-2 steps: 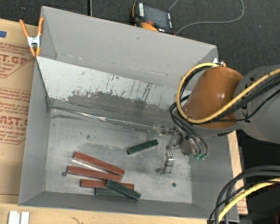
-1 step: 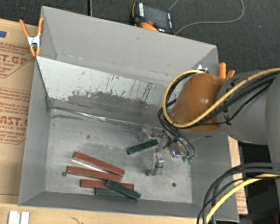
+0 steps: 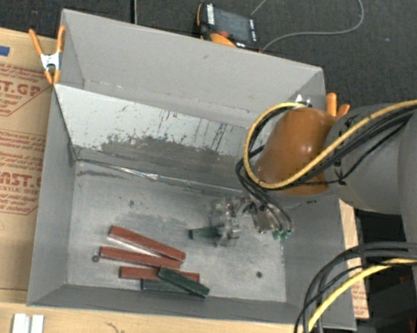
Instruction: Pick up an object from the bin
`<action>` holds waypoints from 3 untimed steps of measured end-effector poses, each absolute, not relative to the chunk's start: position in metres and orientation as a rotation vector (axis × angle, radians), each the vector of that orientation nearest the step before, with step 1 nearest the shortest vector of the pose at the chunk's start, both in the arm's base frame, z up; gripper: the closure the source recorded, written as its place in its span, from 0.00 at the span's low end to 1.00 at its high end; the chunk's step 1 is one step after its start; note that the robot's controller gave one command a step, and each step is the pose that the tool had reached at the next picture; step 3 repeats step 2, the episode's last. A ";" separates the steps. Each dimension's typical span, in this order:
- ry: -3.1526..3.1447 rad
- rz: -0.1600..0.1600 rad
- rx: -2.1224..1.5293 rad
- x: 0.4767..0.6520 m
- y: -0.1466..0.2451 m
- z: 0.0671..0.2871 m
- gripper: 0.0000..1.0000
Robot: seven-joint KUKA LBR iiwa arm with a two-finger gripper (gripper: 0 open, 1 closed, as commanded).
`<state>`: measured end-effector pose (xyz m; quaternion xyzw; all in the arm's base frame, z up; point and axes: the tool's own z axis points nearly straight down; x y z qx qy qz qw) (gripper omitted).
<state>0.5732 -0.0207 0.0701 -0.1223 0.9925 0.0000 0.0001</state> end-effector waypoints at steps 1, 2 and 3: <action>3.098 -0.003 -0.457 0.568 -0.030 0.191 1.00; 3.014 -0.003 -0.861 0.561 -0.038 0.276 1.00; 3.014 -0.003 -0.861 0.561 -0.038 0.276 1.00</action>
Offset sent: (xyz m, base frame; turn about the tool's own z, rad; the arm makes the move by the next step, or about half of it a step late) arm -0.0073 -0.0097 0.1165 -0.0486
